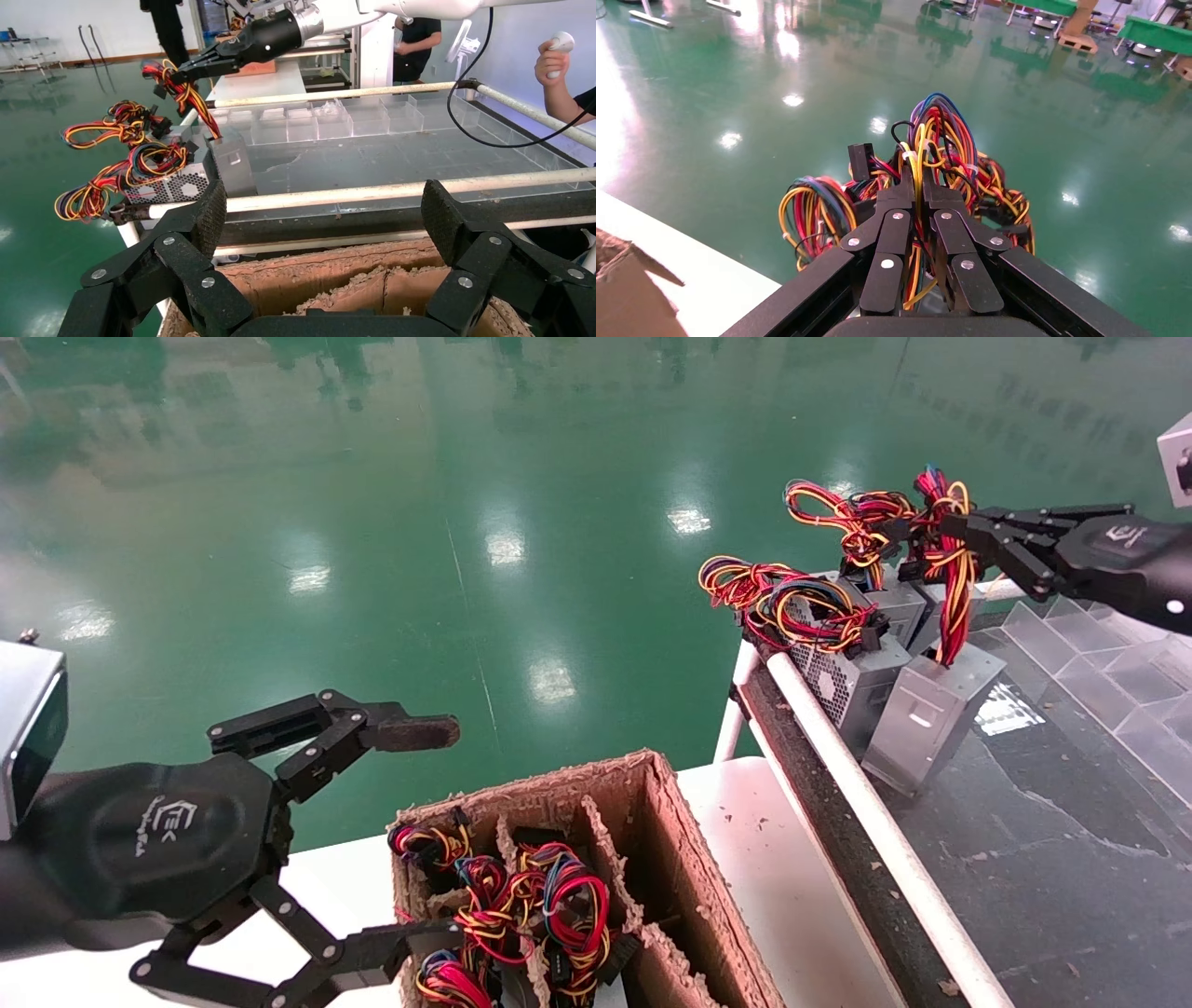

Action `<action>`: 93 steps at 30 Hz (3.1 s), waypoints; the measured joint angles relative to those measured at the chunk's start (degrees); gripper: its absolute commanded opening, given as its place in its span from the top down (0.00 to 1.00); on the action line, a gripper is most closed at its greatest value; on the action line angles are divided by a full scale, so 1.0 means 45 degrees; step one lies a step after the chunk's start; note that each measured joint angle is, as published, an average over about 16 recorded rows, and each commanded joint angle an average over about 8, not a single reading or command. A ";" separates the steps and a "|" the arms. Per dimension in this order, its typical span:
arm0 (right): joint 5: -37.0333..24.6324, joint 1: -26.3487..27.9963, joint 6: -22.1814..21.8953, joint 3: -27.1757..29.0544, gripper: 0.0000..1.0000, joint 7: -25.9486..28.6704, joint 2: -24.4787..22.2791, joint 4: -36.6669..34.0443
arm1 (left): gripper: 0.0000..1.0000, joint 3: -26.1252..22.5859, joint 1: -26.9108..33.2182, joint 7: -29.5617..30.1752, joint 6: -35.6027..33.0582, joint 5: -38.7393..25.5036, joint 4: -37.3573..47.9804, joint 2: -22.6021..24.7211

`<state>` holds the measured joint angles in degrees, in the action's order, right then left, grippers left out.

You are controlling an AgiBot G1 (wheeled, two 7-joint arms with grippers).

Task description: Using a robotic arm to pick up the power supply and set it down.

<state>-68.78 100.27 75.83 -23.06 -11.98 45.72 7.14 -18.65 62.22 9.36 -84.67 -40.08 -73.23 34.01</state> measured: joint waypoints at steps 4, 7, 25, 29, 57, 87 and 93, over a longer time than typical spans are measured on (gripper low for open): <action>-0.0152 0.0296 -0.0146 -0.0097 1.00 -0.0114 0.0197 -0.0280 | 0.00 -0.0001 0.0000 -0.0001 0.0001 0.0001 0.0000 -0.0001; -0.0257 0.0488 -0.0258 -0.0164 1.00 -0.0194 0.0349 -0.0467 | 0.00 -0.0003 0.0001 -0.0001 0.0001 0.0002 0.0000 -0.0001; -0.0609 0.1076 -0.0630 -0.0401 0.80 -0.0578 0.1125 -0.1184 | 0.00 -0.0009 0.0002 -0.0005 0.0004 0.0006 0.0000 -0.0004; -0.0626 0.1106 -0.0725 -0.0413 0.30 -0.0588 0.1221 -0.1312 | 0.00 -0.0011 0.0003 -0.0005 0.0004 0.0007 0.0000 -0.0004; 0.0176 0.0802 -0.0318 0.0030 0.00 -0.0274 0.0800 -0.0919 | 0.00 -0.0019 0.0004 -0.0012 0.0009 0.0014 0.0006 -0.0008; 0.3083 -0.3832 0.0945 0.0818 0.00 0.2315 -0.0783 0.6808 | 0.00 -0.0030 0.0009 -0.0019 0.0009 0.0021 0.0013 -0.0011; 0.3678 -0.4812 0.1201 0.0971 0.00 0.2877 -0.1110 0.8443 | 0.00 -0.0032 0.0009 -0.0021 0.0010 0.0022 0.0013 -0.0012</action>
<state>-52.23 78.62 81.23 -18.69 0.97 40.72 45.14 -18.80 62.26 9.27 -84.63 -39.98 -73.17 33.95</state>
